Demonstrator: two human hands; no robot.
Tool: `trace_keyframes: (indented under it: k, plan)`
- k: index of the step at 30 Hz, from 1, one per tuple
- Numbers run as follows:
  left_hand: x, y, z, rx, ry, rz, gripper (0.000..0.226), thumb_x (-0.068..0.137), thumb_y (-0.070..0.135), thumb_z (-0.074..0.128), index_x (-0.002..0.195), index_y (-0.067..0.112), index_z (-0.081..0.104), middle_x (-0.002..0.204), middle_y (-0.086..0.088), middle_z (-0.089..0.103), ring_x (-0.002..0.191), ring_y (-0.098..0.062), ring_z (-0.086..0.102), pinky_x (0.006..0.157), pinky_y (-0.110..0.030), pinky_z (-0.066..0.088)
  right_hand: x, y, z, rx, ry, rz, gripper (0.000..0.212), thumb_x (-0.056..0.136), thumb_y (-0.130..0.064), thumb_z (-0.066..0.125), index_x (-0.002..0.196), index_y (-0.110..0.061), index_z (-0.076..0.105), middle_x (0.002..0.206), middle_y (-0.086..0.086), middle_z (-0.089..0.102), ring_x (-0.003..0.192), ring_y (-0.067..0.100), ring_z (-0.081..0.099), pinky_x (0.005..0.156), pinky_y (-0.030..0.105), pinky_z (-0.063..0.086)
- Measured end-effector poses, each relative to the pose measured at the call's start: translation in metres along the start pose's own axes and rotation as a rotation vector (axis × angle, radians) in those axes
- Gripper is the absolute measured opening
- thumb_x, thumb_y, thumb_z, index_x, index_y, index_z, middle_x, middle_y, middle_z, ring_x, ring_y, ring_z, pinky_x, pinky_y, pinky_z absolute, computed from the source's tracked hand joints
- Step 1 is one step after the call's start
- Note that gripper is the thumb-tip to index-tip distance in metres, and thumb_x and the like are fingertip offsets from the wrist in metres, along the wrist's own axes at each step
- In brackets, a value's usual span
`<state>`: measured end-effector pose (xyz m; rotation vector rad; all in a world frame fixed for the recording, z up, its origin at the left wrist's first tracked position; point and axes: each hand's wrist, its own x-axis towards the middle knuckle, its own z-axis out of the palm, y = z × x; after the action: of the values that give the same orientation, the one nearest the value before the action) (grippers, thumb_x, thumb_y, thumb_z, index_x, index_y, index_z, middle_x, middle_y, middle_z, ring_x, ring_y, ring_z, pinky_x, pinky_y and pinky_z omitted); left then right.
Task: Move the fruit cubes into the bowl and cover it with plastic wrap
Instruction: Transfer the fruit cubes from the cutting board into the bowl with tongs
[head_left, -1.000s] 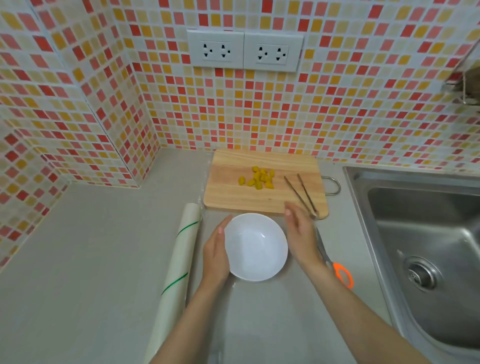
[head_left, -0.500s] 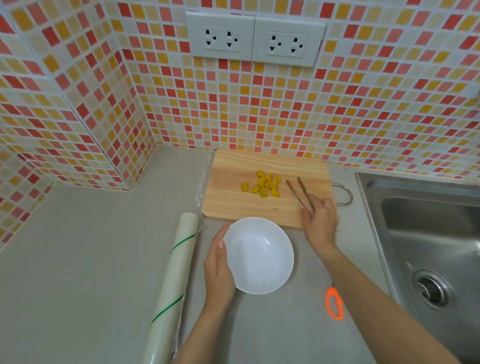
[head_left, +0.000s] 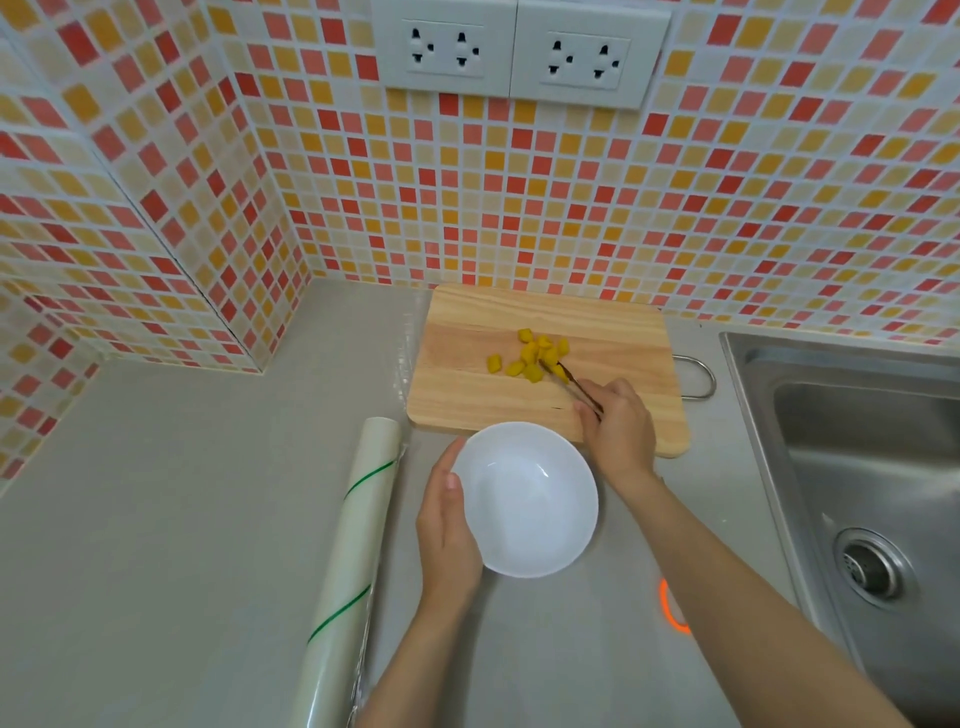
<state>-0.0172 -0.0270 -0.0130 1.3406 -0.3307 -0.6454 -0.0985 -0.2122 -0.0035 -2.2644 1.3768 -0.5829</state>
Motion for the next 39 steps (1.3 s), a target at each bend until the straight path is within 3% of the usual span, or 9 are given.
trace_keyframes:
  k: [5, 10, 16, 20, 25, 30, 33, 39]
  plan:
    - [0.0, -0.001, 0.0, 0.006, -0.01, -0.001, 0.033, 0.092, 0.041, 0.037, 0.117, 0.04, 0.059, 0.121, 0.02, 0.064, 0.117, -0.002, 0.057, 0.09, -0.016, 0.047, -0.028, -0.004, -0.013, 0.166, 0.078, -0.002, 0.032, 0.086, -0.01, 0.06, 0.118, -0.012, 0.065, 0.085, 0.012, 0.057, 0.082, 0.031, 0.059, 0.073, 0.035, 0.047]
    - [0.0, 0.002, 0.0, 0.02, -0.008, 0.01, 0.033, 0.092, 0.039, 0.037, 0.117, 0.038, 0.058, 0.113, 0.028, 0.065, 0.11, 0.004, 0.058, 0.084, -0.011, 0.047, -0.086, -0.016, -0.041, 0.346, 0.136, -0.068, 0.033, 0.084, -0.008, 0.063, 0.117, -0.013, 0.065, 0.081, 0.004, 0.055, 0.076, 0.018, 0.057, 0.068, 0.013, 0.041]
    - [0.0, 0.0, -0.001, 0.026, -0.02, 0.016, 0.035, 0.094, 0.036, 0.037, 0.124, 0.029, 0.055, 0.11, 0.031, 0.065, 0.106, 0.008, 0.059, 0.081, -0.008, 0.045, -0.131, -0.011, -0.076, 0.089, -0.148, -0.237, 0.036, 0.083, -0.015, 0.067, 0.118, -0.022, 0.065, 0.083, -0.002, 0.052, 0.079, 0.019, 0.054, 0.07, 0.038, 0.048]
    - [0.0, -0.002, -0.002, 0.03, -0.018, 0.04, 0.037, 0.094, 0.034, 0.038, 0.127, 0.023, 0.053, 0.108, 0.033, 0.065, 0.104, 0.01, 0.059, 0.079, -0.006, 0.045, -0.12, -0.01, -0.078, 0.122, -0.109, -0.242, 0.042, 0.081, -0.017, 0.07, 0.122, -0.018, 0.062, 0.085, 0.0, 0.049, 0.08, 0.023, 0.054, 0.073, 0.036, 0.047]
    - [0.0, -0.003, -0.002, 0.018, -0.009, 0.034, 0.038, 0.093, 0.034, 0.04, 0.126, 0.024, 0.055, 0.111, 0.028, 0.066, 0.107, 0.007, 0.059, 0.081, -0.008, 0.046, -0.062, -0.006, -0.056, 0.239, -0.005, -0.059, 0.044, 0.082, -0.017, 0.069, 0.124, -0.014, 0.06, 0.087, 0.001, 0.047, 0.081, 0.013, 0.048, 0.069, 0.014, 0.031]
    - [0.0, -0.002, -0.001, 0.019, -0.006, 0.026, 0.04, 0.093, 0.035, 0.041, 0.128, 0.023, 0.056, 0.119, 0.018, 0.064, 0.112, 0.003, 0.058, 0.085, -0.01, 0.046, -0.009, -0.007, -0.023, 0.119, -0.122, -0.016, 0.043, 0.084, -0.024, 0.064, 0.127, -0.022, 0.058, 0.089, 0.006, 0.046, 0.09, 0.025, 0.055, 0.069, 0.025, 0.036]
    - [0.0, -0.003, -0.002, 0.034, -0.012, 0.02, 0.041, 0.092, 0.037, 0.041, 0.129, 0.025, 0.055, 0.12, 0.019, 0.064, 0.114, 0.0, 0.058, 0.086, -0.011, 0.047, 0.009, -0.008, -0.011, 0.074, -0.214, -0.022, 0.045, 0.084, -0.027, 0.064, 0.129, -0.022, 0.056, 0.1, 0.013, 0.053, 0.1, 0.028, 0.055, 0.078, 0.028, 0.04]
    - [0.002, -0.003, -0.002, 0.049, -0.019, 0.016, 0.035, 0.092, 0.037, 0.042, 0.124, 0.032, 0.057, 0.118, 0.024, 0.064, 0.113, 0.002, 0.058, 0.086, -0.011, 0.047, 0.02, -0.011, -0.004, -0.028, -0.204, -0.11, 0.037, 0.087, -0.024, 0.061, 0.124, -0.022, 0.06, 0.1, 0.015, 0.057, 0.1, 0.031, 0.055, 0.082, 0.034, 0.042]
